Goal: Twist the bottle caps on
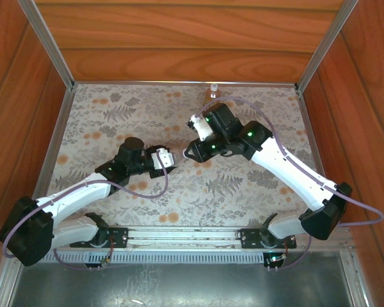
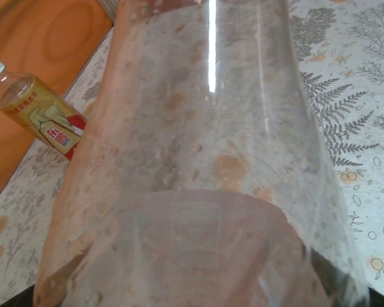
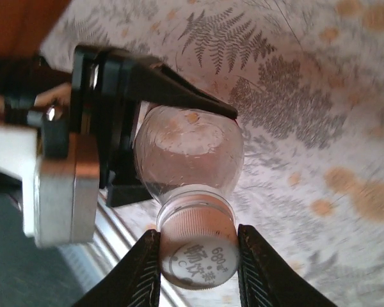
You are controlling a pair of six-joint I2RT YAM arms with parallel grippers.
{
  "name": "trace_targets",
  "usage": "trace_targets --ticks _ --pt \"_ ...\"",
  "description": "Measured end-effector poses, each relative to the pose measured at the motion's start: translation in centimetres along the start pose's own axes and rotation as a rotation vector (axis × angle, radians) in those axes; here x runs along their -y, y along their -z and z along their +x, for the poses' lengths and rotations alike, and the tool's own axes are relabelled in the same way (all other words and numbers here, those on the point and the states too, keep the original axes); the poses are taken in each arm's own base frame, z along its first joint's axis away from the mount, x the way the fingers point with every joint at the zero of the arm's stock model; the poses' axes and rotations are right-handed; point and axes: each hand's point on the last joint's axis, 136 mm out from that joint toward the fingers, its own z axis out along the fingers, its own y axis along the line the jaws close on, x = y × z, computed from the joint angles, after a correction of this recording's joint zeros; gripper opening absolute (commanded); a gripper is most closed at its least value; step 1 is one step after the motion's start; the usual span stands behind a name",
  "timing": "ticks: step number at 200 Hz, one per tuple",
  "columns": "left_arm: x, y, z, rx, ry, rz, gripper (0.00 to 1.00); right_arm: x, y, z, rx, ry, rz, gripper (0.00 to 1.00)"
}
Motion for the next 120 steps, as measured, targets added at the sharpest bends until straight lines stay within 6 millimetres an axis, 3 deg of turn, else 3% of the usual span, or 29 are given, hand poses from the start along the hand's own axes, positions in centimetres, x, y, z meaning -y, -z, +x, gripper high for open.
trace_targets --ticks 21,34,62,93,120 --pt "-0.3 0.0 0.2 -0.011 0.003 -0.014 0.59 0.0 -0.3 -0.3 -0.017 -0.173 -0.05 0.28" --pt "-0.5 0.1 0.4 -0.016 0.008 -0.021 0.59 0.1 -0.4 -0.6 -0.029 -0.212 -0.067 0.44" --pt "-0.2 0.1 0.2 0.001 0.004 -0.001 0.59 -0.9 0.2 -2.1 0.014 -0.072 -0.12 0.7" --pt "0.6 0.4 0.3 0.012 0.01 0.021 0.59 -1.8 2.1 -2.6 0.102 0.291 -0.129 0.68" --pt "1.4 0.9 0.0 0.038 0.012 0.044 0.59 -2.7 4.2 -1.1 0.148 0.699 -0.138 0.65"
